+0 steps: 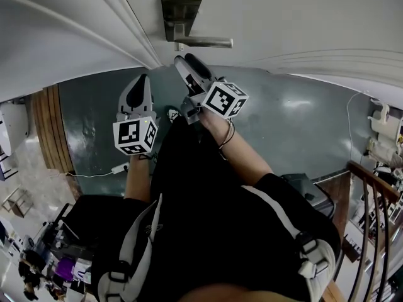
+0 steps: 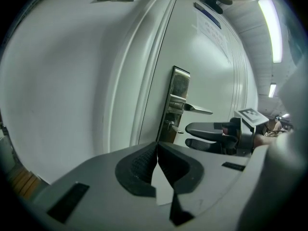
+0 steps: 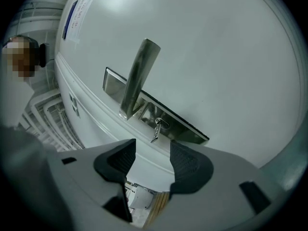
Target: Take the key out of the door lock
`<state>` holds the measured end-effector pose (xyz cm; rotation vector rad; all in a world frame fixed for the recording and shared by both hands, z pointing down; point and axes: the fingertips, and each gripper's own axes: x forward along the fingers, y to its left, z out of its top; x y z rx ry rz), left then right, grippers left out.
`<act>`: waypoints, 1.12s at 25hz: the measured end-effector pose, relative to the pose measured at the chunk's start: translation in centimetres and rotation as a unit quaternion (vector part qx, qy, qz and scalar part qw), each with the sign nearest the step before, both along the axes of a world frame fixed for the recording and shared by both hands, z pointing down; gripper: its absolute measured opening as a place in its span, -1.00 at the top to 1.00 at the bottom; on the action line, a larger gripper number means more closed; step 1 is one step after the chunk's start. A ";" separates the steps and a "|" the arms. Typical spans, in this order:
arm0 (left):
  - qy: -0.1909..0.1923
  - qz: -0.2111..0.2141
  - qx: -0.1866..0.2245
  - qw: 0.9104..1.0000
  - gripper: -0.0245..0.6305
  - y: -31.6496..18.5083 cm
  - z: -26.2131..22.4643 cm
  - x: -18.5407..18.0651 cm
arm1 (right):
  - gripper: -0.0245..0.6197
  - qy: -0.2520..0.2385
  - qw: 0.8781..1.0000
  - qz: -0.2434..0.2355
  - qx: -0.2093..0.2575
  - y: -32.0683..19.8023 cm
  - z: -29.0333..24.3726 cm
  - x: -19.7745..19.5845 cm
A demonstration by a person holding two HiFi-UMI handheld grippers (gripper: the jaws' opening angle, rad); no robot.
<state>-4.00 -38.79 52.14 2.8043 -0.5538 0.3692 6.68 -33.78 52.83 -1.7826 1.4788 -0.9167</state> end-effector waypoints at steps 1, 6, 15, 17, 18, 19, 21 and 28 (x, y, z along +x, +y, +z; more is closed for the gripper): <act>0.000 0.002 0.000 1.000 0.85 -0.2 0.2 0.1 | 0.20 -0.001 1.000 0.002 -0.001 -0.3 0.2 0.1; -0.003 0.010 -0.004 1.000 0.85 -0.4 0.6 0.5 | 0.21 -0.001 1.000 0.008 -0.001 -1.3 0.3 0.7; 0.002 0.017 -0.006 1.000 0.85 -1.2 0.7 1.5 | 0.26 -0.005 1.000 0.013 -0.008 -2.6 0.8 1.6; 0.003 0.019 -0.007 1.000 0.85 -1.2 0.6 1.7 | 0.28 -0.006 1.000 0.013 -0.007 -2.8 0.8 1.5; 0.003 0.020 -0.007 1.000 0.85 -1.1 0.6 1.7 | 0.28 -0.007 1.000 0.013 -0.007 -2.9 0.7 1.6; 0.003 0.020 -0.007 1.000 0.85 -1.1 0.5 1.8 | 0.30 -0.008 1.000 0.014 -0.006 -3.0 0.6 1.6; 0.003 0.021 -0.007 1.000 0.85 -1.0 0.4 1.8 | 0.34 -0.016 1.000 0.017 -0.004 -3.1 0.6 1.7; 0.002 0.021 -0.009 1.000 0.85 -1.1 0.4 1.9 | 0.64 -0.081 0.996 0.027 0.040 -3.7 0.0 1.6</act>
